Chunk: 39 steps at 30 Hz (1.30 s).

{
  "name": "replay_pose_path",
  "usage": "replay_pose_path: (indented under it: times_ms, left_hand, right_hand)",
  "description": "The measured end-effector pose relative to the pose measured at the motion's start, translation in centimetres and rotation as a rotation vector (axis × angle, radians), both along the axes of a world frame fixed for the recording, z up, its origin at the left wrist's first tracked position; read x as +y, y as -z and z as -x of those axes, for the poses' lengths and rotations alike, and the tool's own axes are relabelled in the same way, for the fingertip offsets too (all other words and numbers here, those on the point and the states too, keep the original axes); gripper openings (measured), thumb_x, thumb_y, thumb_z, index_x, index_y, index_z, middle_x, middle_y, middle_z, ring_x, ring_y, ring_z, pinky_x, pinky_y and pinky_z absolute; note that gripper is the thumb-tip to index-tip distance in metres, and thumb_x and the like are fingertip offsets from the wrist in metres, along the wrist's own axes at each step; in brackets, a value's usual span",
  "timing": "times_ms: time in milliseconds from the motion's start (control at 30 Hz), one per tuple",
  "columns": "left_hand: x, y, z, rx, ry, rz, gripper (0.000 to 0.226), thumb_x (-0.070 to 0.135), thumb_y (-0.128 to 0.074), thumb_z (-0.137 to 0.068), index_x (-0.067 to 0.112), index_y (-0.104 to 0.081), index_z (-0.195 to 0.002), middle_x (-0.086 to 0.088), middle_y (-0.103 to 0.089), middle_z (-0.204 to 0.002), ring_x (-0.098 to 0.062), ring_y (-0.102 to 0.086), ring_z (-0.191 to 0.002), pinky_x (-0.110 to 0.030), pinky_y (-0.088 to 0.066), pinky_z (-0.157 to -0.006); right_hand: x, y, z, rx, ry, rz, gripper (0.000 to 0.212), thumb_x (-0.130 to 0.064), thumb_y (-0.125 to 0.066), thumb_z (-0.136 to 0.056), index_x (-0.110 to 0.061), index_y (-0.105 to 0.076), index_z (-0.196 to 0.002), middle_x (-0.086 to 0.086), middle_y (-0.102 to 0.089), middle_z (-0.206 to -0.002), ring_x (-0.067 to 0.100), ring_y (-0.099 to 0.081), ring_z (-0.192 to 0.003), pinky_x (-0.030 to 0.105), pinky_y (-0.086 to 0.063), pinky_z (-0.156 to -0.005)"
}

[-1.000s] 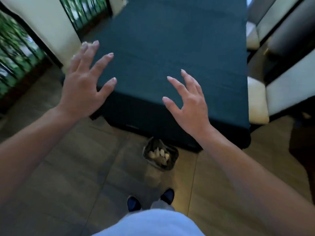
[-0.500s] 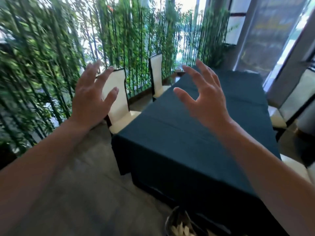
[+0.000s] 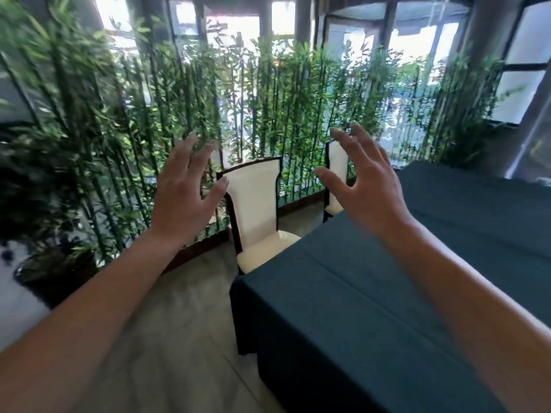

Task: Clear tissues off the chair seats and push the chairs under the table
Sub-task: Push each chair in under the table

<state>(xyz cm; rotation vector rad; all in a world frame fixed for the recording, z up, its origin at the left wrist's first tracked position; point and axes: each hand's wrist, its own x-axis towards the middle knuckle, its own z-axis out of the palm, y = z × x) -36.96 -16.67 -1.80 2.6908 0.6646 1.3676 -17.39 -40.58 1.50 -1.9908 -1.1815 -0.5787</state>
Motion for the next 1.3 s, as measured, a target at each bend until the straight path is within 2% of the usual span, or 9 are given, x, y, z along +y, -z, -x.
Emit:
replay_pose_path:
  times_ms: [100,200,300,500,633,833,967,1133,1300]
  left_hand:
    - [0.7,-0.5,-0.2,0.014,-0.071,-0.042,0.064,0.054,-0.044,-0.099,0.027,-0.037,-0.156,-0.004,-0.020,-0.169,-0.028,-0.018,-0.155,-0.049,-0.017,-0.121]
    - [2.3,-0.9,-0.5,0.009,-0.147,-0.017,0.063,0.055,-0.042,-0.100,0.028,-0.036,-0.157,-0.003,-0.019,-0.169,-0.028,-0.018,-0.155,-0.053,-0.022,-0.121]
    - [4.0,-0.8,-1.7,0.024,-0.181,-0.012,0.060,0.053,-0.043,-0.103,0.029,-0.033,-0.157,-0.003,-0.017,-0.169,-0.028,-0.017,-0.155,-0.054,-0.022,-0.121]
    - [7.5,-0.5,-5.8,0.019,-0.163,-0.025,0.060,0.052,-0.042,-0.103,0.028,-0.033,-0.158,-0.003,-0.016,-0.170,-0.026,-0.014,-0.156,-0.048,-0.014,-0.121]
    - [11.3,0.3,-7.8,-0.001,-0.143,-0.022,0.062,0.054,-0.041,-0.101,0.027,-0.035,-0.156,-0.003,-0.017,-0.169,-0.027,-0.015,-0.156,-0.052,-0.016,-0.122]
    - [20.2,1.1,-10.6,0.007,-0.127,-0.060,0.063,0.055,-0.040,-0.101,0.027,-0.036,-0.156,-0.004,-0.016,-0.170,-0.027,-0.008,-0.158,-0.051,-0.008,-0.123]
    - [27.3,1.6,-13.0,0.006,-0.075,-0.035,0.063,0.057,-0.036,-0.101,0.025,-0.039,-0.155,-0.005,-0.018,-0.170,-0.027,-0.009,-0.158,-0.053,-0.011,-0.125]
    - [36.8,1.7,-14.3,0.059,-0.035,-0.042,0.061,0.055,-0.039,-0.101,0.027,-0.039,-0.155,-0.004,-0.018,-0.169,-0.025,-0.008,-0.158,-0.043,-0.004,-0.123]
    - [44.5,2.3,-16.0,0.105,-0.003,-0.006,0.060,0.055,-0.039,-0.101,0.030,-0.038,-0.155,-0.003,-0.016,-0.170,-0.024,-0.007,-0.158,-0.042,-0.003,-0.121]
  right_hand:
    - [2.8,-0.2,-1.9,0.005,-0.070,0.003,0.070,-0.060,-0.057,-0.095,-0.039,-0.033,-0.157,-0.003,-0.017,-0.170,0.022,-0.018,-0.154,0.051,-0.028,-0.117]
    - [5.4,-0.2,-3.2,0.018,-0.136,-0.005,0.068,-0.060,-0.057,-0.096,-0.040,-0.033,-0.157,-0.007,-0.016,-0.170,0.020,-0.016,-0.155,0.048,-0.027,-0.118]
    - [7.4,0.5,-4.4,-0.029,-0.172,-0.005,0.066,-0.065,-0.054,-0.095,-0.044,-0.034,-0.154,-0.007,-0.019,-0.169,0.020,-0.018,-0.155,0.052,-0.028,-0.118]
    - [9.7,0.9,-7.5,-0.034,-0.144,0.008,0.065,-0.067,-0.052,-0.094,-0.045,-0.036,-0.153,-0.007,-0.019,-0.169,0.019,-0.015,-0.156,0.053,-0.025,-0.120]
    - [12.4,0.9,-9.6,-0.007,-0.094,0.020,0.065,-0.068,-0.052,-0.094,-0.047,-0.033,-0.154,-0.010,-0.015,-0.170,0.017,-0.012,-0.156,0.052,-0.026,-0.118]
    - [19.1,1.9,-11.5,0.086,-0.069,0.044,0.066,-0.065,-0.054,-0.093,-0.048,-0.034,-0.154,-0.014,-0.014,-0.169,0.013,-0.013,-0.155,0.044,-0.021,-0.119]
    - [25.9,1.9,-12.7,0.105,-0.040,0.067,0.066,-0.065,-0.053,-0.093,-0.049,-0.033,-0.154,-0.015,-0.014,-0.169,0.011,-0.011,-0.155,0.045,-0.021,-0.120]
    - [35.8,1.9,-13.3,0.146,-0.019,0.046,0.065,-0.061,-0.058,-0.094,-0.049,-0.034,-0.153,-0.014,-0.015,-0.169,0.012,-0.013,-0.155,0.045,-0.021,-0.120]
    - [44.1,2.9,-14.4,0.142,-0.021,0.078,0.066,-0.063,-0.056,-0.093,-0.048,-0.034,-0.154,-0.012,-0.014,-0.169,0.015,-0.013,-0.155,0.042,-0.018,-0.121]
